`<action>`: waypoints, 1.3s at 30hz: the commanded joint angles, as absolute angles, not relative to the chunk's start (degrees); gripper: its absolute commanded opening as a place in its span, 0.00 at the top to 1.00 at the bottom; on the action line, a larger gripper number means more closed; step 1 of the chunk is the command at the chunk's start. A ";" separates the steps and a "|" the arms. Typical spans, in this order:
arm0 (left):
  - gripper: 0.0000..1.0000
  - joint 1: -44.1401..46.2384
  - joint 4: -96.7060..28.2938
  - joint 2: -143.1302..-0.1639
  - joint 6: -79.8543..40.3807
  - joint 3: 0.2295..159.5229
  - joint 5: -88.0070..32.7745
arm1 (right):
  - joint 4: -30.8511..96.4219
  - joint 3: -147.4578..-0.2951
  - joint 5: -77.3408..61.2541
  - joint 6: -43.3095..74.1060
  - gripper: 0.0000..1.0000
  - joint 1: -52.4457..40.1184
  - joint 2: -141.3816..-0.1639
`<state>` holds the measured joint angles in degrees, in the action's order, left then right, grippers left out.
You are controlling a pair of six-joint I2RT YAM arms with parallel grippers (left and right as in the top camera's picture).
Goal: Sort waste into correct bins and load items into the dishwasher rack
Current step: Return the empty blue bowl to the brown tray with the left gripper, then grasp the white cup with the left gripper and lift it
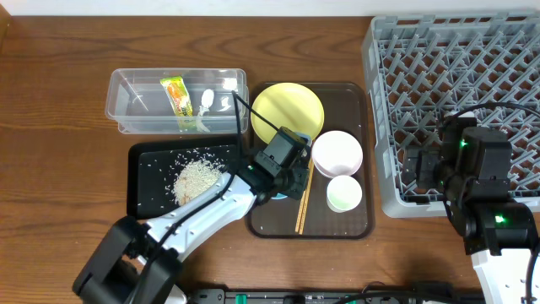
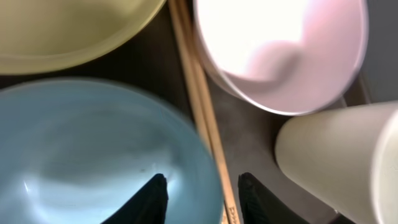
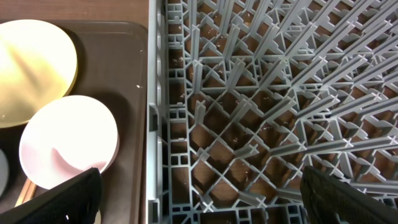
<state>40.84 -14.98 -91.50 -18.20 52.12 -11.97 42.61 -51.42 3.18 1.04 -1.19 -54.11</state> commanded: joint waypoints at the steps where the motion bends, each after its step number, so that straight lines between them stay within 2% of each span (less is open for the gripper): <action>1: 0.56 40.86 -14.76 -86.61 -18.06 55.27 -16.36 | 42.70 -52.49 2.96 1.65 0.01 -0.78 -54.02; 8: 0.56 42.50 -12.93 -83.88 -18.70 55.57 -18.83 | 42.70 -52.49 2.96 1.65 0.01 -0.78 -54.02; 19: 0.58 49.91 -12.27 -94.17 -18.74 55.57 -16.21 | 42.94 -52.49 2.96 1.67 0.01 -0.78 -54.02; 21: 0.67 50.48 -12.32 -95.72 -18.72 55.57 -16.21 | 42.94 -52.49 2.96 1.67 0.01 -0.78 -54.02; 24: 0.89 50.54 -12.32 -96.44 -18.72 55.59 -16.21 | 42.92 -52.49 2.96 1.67 0.01 -0.78 -54.02; 25: 0.93 50.41 -12.27 -96.23 -18.72 55.66 -16.19 | 42.92 -52.49 2.96 1.65 0.01 -0.78 -54.02; 34: 0.94 42.39 -16.67 -83.37 -21.08 55.77 -16.27 | 40.97 -52.49 2.61 1.89 0.01 -0.75 -54.02; 39: 0.94 30.87 -14.15 -77.89 -30.65 55.75 -20.84 | 38.50 -52.49 -12.60 2.31 0.02 -0.78 -55.16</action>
